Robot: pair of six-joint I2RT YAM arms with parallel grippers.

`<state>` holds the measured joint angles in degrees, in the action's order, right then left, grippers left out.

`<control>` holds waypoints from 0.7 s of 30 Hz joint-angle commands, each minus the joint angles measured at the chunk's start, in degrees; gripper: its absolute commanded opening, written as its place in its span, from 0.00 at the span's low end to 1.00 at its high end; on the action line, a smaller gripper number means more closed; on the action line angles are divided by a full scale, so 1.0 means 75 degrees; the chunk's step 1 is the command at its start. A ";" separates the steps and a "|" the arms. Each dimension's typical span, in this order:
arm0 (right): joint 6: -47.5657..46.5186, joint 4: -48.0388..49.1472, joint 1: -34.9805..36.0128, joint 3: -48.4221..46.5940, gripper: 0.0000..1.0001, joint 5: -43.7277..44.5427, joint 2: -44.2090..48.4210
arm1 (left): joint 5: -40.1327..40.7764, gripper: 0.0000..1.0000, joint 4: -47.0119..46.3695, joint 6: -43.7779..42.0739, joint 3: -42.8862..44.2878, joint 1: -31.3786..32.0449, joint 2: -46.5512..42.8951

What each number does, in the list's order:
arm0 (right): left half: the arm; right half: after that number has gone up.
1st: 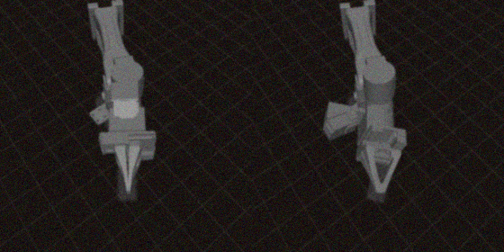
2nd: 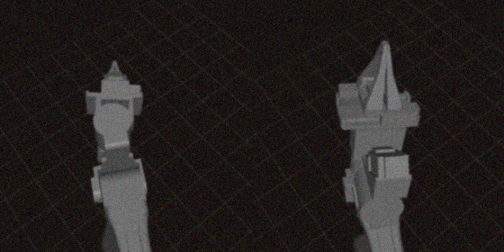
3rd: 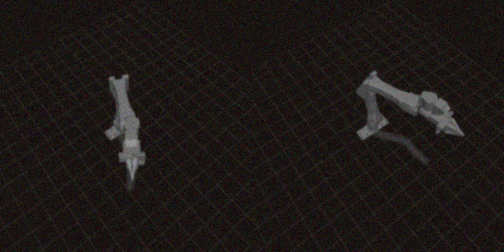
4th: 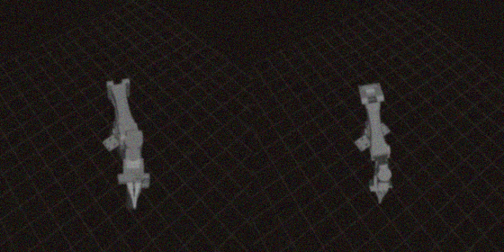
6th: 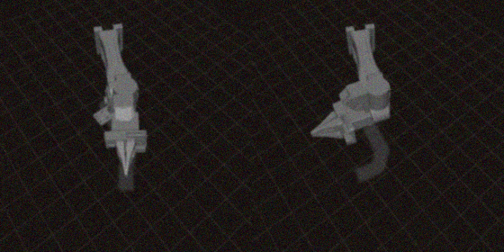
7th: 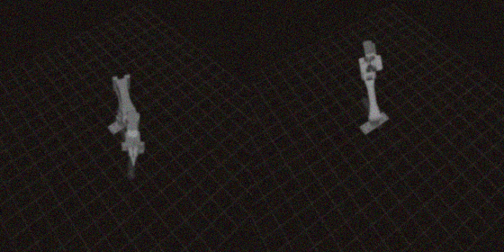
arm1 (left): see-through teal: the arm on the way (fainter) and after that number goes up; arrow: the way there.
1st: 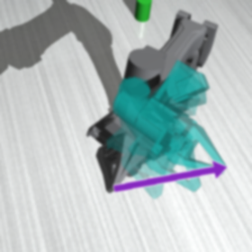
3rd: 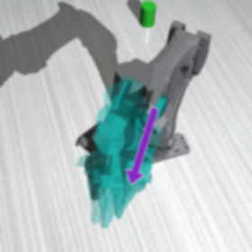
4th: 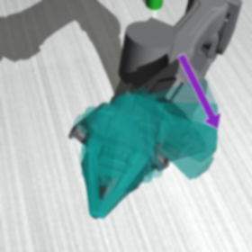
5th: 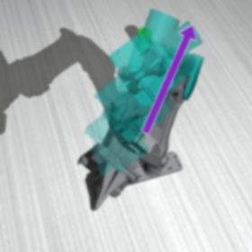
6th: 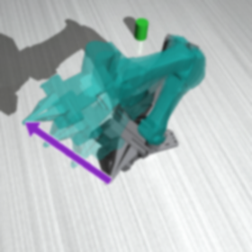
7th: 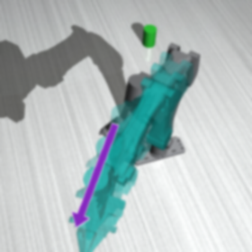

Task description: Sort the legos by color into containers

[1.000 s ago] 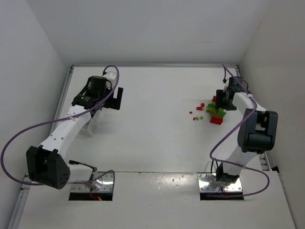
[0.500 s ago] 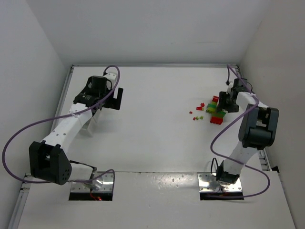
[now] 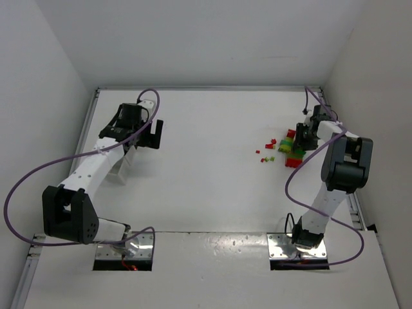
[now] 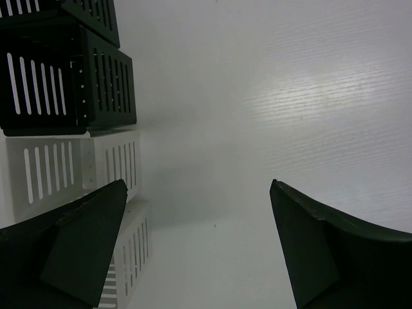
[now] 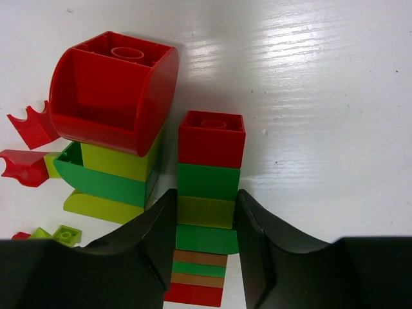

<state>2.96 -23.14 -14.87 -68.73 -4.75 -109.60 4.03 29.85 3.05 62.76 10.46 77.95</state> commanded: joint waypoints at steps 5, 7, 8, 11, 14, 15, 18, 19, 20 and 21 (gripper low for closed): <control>-0.0217 -0.0066 0.0003 0.0069 0.22 -0.0268 0.0128 | -0.0886 1.00 -0.0300 -0.0476 -0.0129 -0.0315 -0.0104; -0.0464 -0.0488 0.0084 0.0140 0.17 -0.0537 0.0583 | -0.1890 1.00 -0.0007 -0.0991 -0.0130 -0.0620 -0.0209; -0.0639 -0.0617 0.0154 0.0210 0.14 -0.0608 0.0841 | -0.2222 1.00 -0.0007 -0.1166 -0.0200 -0.0772 -0.0291; -0.1552 -0.1179 0.0155 0.0328 0.11 -0.1391 0.1882 | -0.3371 1.00 0.0145 -0.1788 -0.0375 -0.1335 -0.0549; -0.2385 -0.2338 0.0307 -0.0197 0.08 -0.2036 0.2098 | -0.4309 1.00 0.0310 -0.2187 -0.0376 -0.1570 -0.0434; -0.2723 -0.2828 0.0307 -0.0281 0.06 -0.2537 0.2168 | -0.4543 0.98 0.0414 -0.2350 -0.0376 -0.1640 -0.0433; -0.3427 -0.3382 0.0599 -0.0387 0.05 -0.3664 0.2168 | -0.5679 0.93 0.0602 -0.2749 -0.0376 -0.1641 -0.0210; -0.3581 -0.3616 0.0705 -0.0387 0.05 -0.3922 0.2087 | -0.5984 0.91 0.0603 -0.3029 -0.0376 -0.1641 -0.0210; -0.3733 -0.3746 0.0996 -0.0387 0.05 -0.4389 0.1982 | -0.6509 0.88 0.0603 -0.3136 -0.0376 -0.1641 -0.0210; -0.3990 -0.3852 0.1150 -0.0387 0.05 -0.4567 0.1853 | -0.6711 0.88 0.0603 -0.3218 -0.0376 -0.1548 -0.0210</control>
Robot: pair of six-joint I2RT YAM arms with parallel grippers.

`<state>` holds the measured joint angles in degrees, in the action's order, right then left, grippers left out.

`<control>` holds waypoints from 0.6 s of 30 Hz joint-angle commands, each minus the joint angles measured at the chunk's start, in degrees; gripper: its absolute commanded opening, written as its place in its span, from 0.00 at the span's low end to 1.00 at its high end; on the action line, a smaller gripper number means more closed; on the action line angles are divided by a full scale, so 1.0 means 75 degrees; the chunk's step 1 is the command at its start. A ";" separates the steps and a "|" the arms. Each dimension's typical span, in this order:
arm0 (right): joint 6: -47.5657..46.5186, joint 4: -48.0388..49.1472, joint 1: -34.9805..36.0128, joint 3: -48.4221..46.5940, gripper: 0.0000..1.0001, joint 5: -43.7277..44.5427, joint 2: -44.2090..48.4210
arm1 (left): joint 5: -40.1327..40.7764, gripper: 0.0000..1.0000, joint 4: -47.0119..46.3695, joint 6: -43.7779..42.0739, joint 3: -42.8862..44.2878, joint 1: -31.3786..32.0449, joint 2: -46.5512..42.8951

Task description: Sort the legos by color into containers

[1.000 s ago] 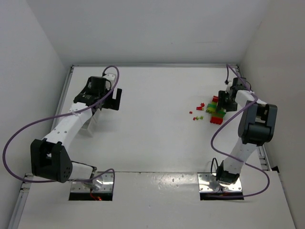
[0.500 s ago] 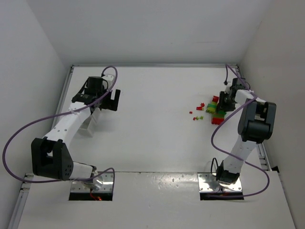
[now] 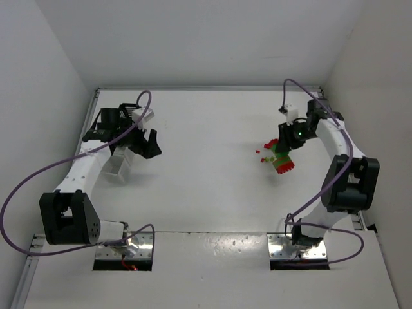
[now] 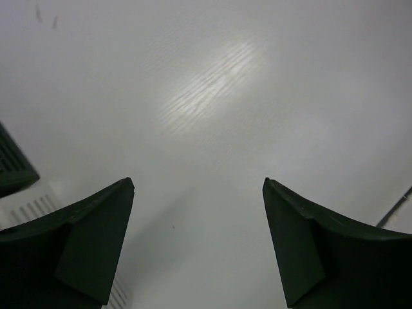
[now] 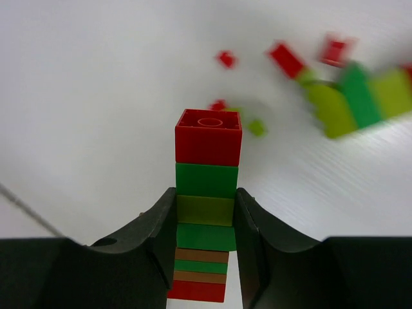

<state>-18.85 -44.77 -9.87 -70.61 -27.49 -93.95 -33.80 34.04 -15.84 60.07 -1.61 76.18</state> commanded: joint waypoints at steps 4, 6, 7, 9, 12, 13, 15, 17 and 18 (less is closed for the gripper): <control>-0.1552 -0.1307 0.1396 -0.0136 0.04 -0.2462 -0.0774 | -0.2733 0.85 -0.0143 -0.0853 -0.0018 0.0505 0.0096; -0.1635 -0.1203 0.1980 -0.0136 0.03 -0.2534 -0.0868 | -0.3109 0.85 -0.0354 -0.0726 -0.0018 0.0740 0.0293; -0.1704 -0.1121 0.2169 -0.0136 0.03 -0.2535 -0.0868 | -0.3215 0.85 -0.0460 -0.0655 -0.0018 0.0869 0.0411; -0.1787 -0.1038 0.2625 -0.0136 0.03 -0.2605 -0.0868 | -0.3658 0.84 -0.0741 -0.0514 -0.0018 0.1267 0.0657; -0.1927 -0.0968 0.2944 -0.0136 0.03 -0.2909 -0.0950 | -0.4116 0.84 -0.1560 0.0117 -0.0099 0.1830 0.1220; -0.1928 -0.0968 0.3084 -0.0136 0.02 -0.3049 -0.1031 | -0.4199 0.84 -0.1841 0.0316 -0.0100 0.1971 0.1349; -0.1928 -0.0968 0.3178 -0.0136 0.02 -0.3283 -0.1101 | -0.4363 0.82 -0.2929 0.1042 -0.0379 0.2368 0.1653; -0.1928 -0.1038 0.3249 -0.0136 0.02 -0.3693 -0.1172 | -0.4364 0.82 -0.3971 0.1768 -0.0567 0.2615 0.1795; -0.1928 -0.1282 0.3249 -0.0136 0.02 -0.3857 -0.1265 | -0.4260 0.80 -0.4986 0.2502 -0.0650 0.2825 0.1888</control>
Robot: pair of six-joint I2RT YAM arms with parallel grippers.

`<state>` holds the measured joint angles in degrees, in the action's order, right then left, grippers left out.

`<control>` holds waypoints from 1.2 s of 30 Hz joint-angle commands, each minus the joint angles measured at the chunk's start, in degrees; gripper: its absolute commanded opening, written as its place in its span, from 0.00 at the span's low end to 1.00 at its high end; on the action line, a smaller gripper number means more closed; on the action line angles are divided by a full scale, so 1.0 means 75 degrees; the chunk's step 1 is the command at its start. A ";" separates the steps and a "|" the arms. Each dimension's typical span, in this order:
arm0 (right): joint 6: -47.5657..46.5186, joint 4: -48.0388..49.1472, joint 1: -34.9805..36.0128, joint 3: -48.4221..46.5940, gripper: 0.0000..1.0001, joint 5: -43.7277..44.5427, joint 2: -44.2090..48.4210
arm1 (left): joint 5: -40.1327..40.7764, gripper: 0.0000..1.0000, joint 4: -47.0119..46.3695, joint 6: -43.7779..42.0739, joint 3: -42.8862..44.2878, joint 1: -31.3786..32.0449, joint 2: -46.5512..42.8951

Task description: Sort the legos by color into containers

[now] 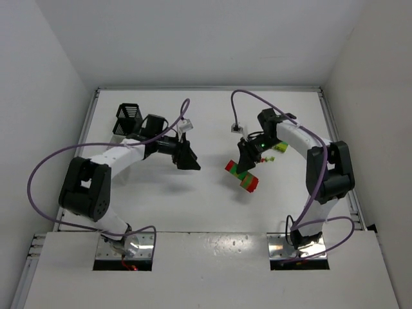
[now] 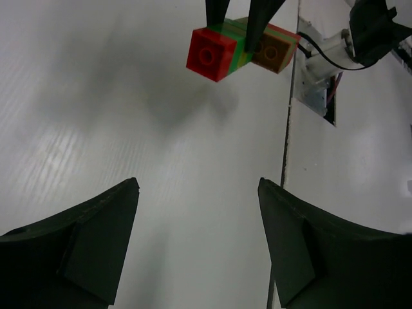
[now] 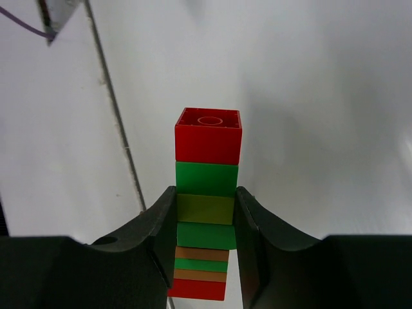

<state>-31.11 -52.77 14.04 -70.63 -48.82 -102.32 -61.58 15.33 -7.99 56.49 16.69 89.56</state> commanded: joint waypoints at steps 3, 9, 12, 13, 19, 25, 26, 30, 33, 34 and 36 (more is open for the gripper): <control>-0.0363 -0.0638 -0.0066 -0.0204 0.00 -0.2053 -0.0360 | -0.0321 0.79 -0.4091 0.2842 -0.0010 0.0750 0.0667; -0.0363 -0.1014 -0.0220 -0.0437 0.00 -0.3262 -0.0875 | -0.0320 0.75 -0.5887 0.5059 0.0963 0.0916 0.2235; -0.0363 -0.1375 -0.0220 -0.0857 0.00 -0.3696 -0.1332 | -0.0448 0.72 -0.5888 0.5446 0.1747 0.0916 0.2961; -0.0444 -0.1517 -0.0220 -0.0988 0.00 -0.3768 -0.1461 | -0.0530 0.72 -0.5993 0.5738 0.1912 0.0985 0.3139; -0.0609 -0.1799 -0.0361 -0.1481 0.00 -0.3359 -0.1861 | -0.1082 0.66 -0.6380 0.5975 0.2359 0.0986 0.3796; 0.0725 -0.0430 -0.1261 -0.1282 0.00 -0.1813 -0.1850 | -0.1281 0.67 -0.7646 0.6820 0.2475 0.1056 0.4487; 0.1167 0.0012 -0.1402 -0.1073 0.00 -0.1382 -0.1733 | -0.1281 0.67 -0.7646 0.6819 0.2638 0.1056 0.4663; 0.1863 0.0475 -0.1965 -0.0801 0.00 -0.0839 -0.1006 | -0.0989 0.72 -0.9309 0.8329 0.3003 0.1208 0.5192; 0.1408 -0.0156 -0.2072 -0.0801 0.00 -0.1330 -0.0841 | -0.0907 0.72 -0.9135 0.8331 0.3518 0.1418 0.5425; 0.1244 -0.0333 -0.2072 -0.0801 0.00 -0.1400 -0.0772 | -0.0837 0.72 -0.9018 0.8215 0.3658 0.1547 0.5426; 0.0495 -0.1152 -0.2072 -0.0941 0.00 -0.1716 -0.0771 | -0.0743 0.73 -0.8760 0.8027 0.3787 0.1664 0.5426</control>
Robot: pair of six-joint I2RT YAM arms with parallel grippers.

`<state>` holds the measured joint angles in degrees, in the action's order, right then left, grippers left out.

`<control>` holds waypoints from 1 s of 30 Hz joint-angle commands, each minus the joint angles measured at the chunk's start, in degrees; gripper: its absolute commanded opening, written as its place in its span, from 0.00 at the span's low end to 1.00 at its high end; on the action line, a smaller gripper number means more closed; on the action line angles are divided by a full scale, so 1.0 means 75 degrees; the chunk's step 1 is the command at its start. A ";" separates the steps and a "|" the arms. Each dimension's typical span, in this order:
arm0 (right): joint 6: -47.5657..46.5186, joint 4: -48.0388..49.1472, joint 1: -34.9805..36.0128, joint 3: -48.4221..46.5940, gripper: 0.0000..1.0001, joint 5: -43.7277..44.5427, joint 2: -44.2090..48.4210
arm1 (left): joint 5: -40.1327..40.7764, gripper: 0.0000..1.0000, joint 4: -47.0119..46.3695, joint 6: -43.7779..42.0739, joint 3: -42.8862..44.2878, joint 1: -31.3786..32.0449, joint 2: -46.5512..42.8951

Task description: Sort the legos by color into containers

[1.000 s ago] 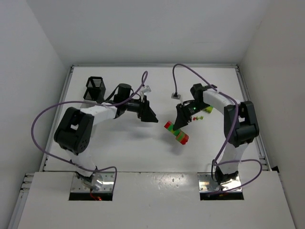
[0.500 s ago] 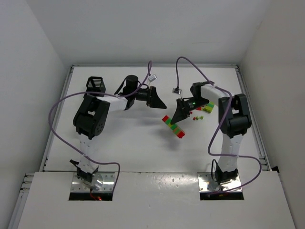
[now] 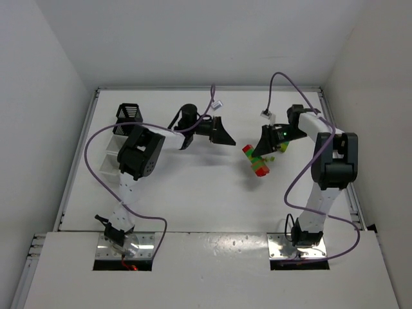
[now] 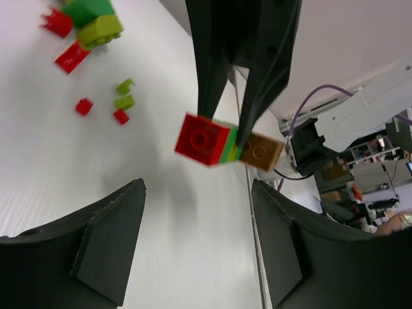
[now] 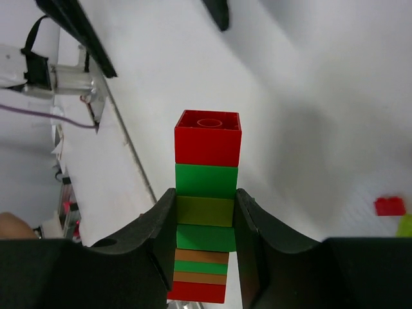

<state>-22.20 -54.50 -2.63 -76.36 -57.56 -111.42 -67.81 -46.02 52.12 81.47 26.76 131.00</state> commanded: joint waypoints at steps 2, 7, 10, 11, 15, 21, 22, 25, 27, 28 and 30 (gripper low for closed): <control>-0.1303 -0.1566 0.0222 -0.0296 0.00 -0.0844 0.0266 | 0.0194 0.73 -0.0345 -0.0176 0.0575 0.0485 -0.0029; -0.1880 -0.1934 0.0293 -0.0225 0.00 -0.1091 0.0124 | 0.0182 0.73 -0.0344 0.0024 0.1160 0.0627 0.0310; -0.1705 -0.2001 0.0211 -0.0341 0.00 -0.1091 0.0195 | 0.0088 0.70 -0.0169 -0.0047 0.1254 0.0697 0.0311; -0.1705 -0.2003 0.0211 -0.0342 0.00 -0.1091 0.0195 | 0.0088 0.70 -0.0169 -0.0047 0.1022 0.0697 0.0311; -0.1705 -0.2073 0.0211 -0.0506 0.00 -0.0939 0.0277 | -0.0086 0.70 -0.0286 -0.0176 0.0750 0.0767 0.0240; -0.1705 -0.1933 0.0140 -0.0436 0.00 -0.0857 0.0277 | -0.0451 0.70 0.0368 -0.0712 0.0750 0.0838 0.0158; -0.1705 -0.1933 0.0140 -0.0436 0.00 -0.0857 0.0277 | -0.0451 0.68 0.0672 -0.0947 0.0750 0.0838 0.0158; -0.1634 -0.1723 0.0140 -0.0296 0.00 -0.0693 0.0277 | -0.0615 0.67 0.0980 -0.1230 0.0821 0.0838 0.0088; -0.1552 -0.1617 0.0140 -0.0226 0.00 -0.0623 0.0277 | -0.0778 0.68 0.0980 -0.1230 0.0821 0.0838 0.0088; -0.1448 -0.1477 0.0140 -0.0132 0.00 -0.0553 0.0347 | -0.0883 0.71 0.0980 -0.1230 0.0821 0.0838 0.0088; -0.1341 -0.1335 0.0140 -0.0050 0.00 -0.0482 0.0417 | -0.0966 0.72 0.1049 -0.1230 0.0750 0.0838 0.0006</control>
<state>-32.73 -68.05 -1.30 -77.03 -60.07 -110.74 -70.24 -38.46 45.25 87.13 32.25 133.21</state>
